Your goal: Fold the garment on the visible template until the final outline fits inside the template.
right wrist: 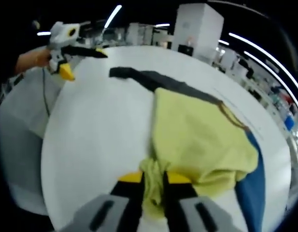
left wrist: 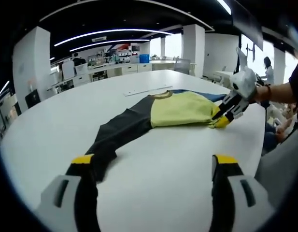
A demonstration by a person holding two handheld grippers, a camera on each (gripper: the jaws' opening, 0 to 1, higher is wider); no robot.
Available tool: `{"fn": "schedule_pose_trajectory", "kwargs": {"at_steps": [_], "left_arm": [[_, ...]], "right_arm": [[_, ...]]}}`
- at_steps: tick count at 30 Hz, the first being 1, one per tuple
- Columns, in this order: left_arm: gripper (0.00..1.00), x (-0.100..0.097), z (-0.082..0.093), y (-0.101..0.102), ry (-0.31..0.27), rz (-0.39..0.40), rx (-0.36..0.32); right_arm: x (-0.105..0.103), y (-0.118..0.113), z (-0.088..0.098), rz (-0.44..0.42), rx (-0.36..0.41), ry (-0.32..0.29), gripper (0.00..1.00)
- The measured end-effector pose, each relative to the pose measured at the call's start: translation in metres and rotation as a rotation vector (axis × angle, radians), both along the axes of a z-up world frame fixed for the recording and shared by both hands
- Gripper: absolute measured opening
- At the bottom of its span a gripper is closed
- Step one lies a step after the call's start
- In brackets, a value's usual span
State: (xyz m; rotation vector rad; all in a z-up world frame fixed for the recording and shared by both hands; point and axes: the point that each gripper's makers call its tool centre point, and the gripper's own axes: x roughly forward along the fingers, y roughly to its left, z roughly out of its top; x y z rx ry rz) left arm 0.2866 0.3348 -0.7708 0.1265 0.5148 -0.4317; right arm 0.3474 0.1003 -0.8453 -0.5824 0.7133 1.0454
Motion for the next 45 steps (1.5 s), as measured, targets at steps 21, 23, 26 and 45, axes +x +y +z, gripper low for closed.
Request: {"fn": "schedule_pose_trajectory", "kwargs": {"at_steps": [21, 23, 26, 45], "left_arm": [[0.89, 0.005, 0.0, 0.004, -0.018, 0.043, -0.015], [0.88, 0.004, 0.0, 0.003, -0.017, 0.043, -0.016], [0.87, 0.004, 0.0, 0.004, -0.019, 0.047, -0.017], [0.83, 0.005, -0.003, 0.001, -0.003, 0.058, -0.031]], "right_arm": [[0.037, 0.007, 0.087, 0.014, 0.104, -0.122, 0.01], [0.046, 0.007, 0.095, -0.001, 0.118, -0.135, 0.01], [0.064, 0.006, 0.106, -0.028, 0.147, -0.151, 0.01], [0.143, -0.002, 0.084, -0.225, 0.22, -0.076, 0.01]]}}
